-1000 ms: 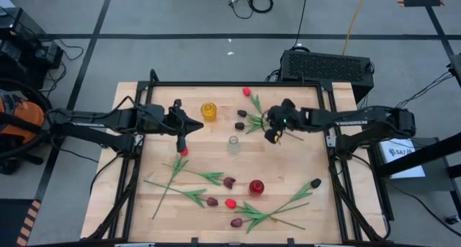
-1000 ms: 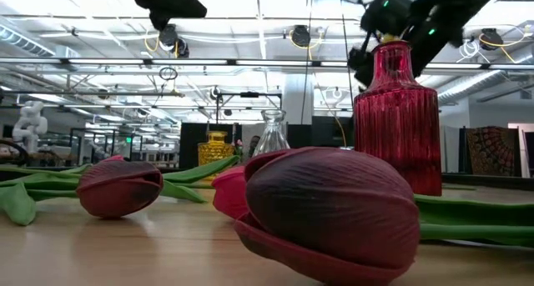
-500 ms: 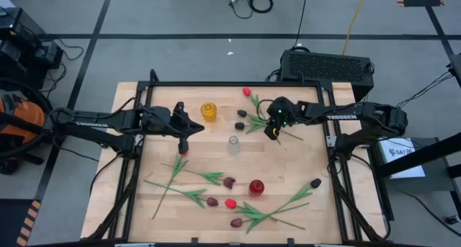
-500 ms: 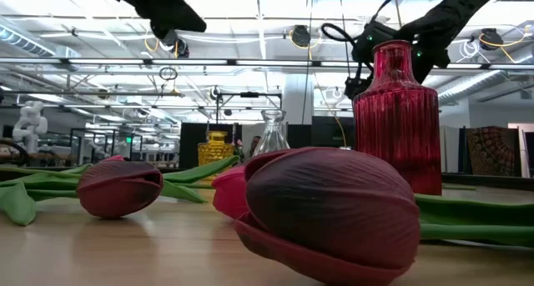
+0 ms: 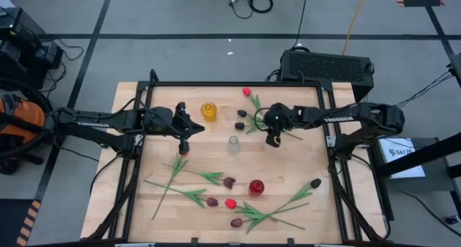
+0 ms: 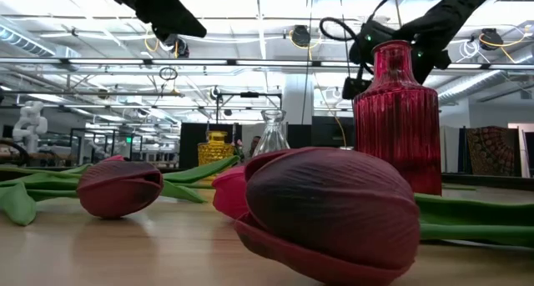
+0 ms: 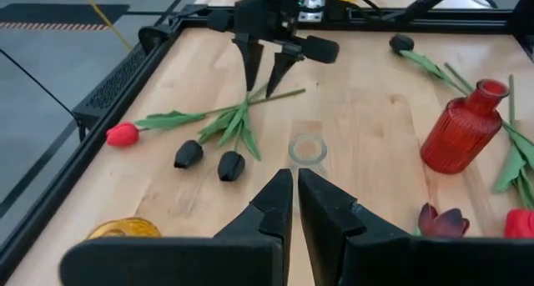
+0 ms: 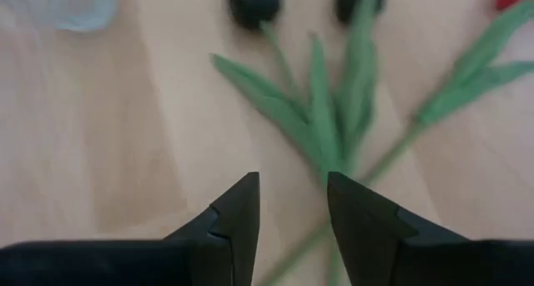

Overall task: Sort flowers into vase by color
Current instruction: Put the middle black tulip into the yellow vase

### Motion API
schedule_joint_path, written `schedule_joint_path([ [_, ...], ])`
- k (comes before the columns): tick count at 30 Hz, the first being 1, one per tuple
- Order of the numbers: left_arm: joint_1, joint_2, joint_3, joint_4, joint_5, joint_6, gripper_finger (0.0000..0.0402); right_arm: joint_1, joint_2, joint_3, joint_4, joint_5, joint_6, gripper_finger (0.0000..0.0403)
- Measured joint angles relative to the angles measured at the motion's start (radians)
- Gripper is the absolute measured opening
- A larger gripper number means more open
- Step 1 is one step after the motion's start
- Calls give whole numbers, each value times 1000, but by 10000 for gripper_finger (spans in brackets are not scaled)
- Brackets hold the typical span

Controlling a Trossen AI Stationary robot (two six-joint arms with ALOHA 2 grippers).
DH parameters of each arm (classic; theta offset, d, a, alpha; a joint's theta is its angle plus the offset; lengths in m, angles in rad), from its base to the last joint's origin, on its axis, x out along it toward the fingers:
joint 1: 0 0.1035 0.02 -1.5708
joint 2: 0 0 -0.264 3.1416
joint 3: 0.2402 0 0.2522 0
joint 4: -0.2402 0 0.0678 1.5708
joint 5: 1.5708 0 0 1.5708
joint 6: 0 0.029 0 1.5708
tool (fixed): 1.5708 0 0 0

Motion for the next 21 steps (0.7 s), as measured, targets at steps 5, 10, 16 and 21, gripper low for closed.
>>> schedule_joint_path([
  [5,0,0,0,4,0,24,32,-70,14,0,-22,-65,-104,134],
  [10,0,0,0,4,0,26,32,-88,68,0,41,-88,-154,134],
  [16,0,0,0,16,-5,52,32,-87,149,0,125,-124,-165,134],
  [21,0,0,0,57,-6,69,32,-89,195,1,156,-121,-165,134],
])
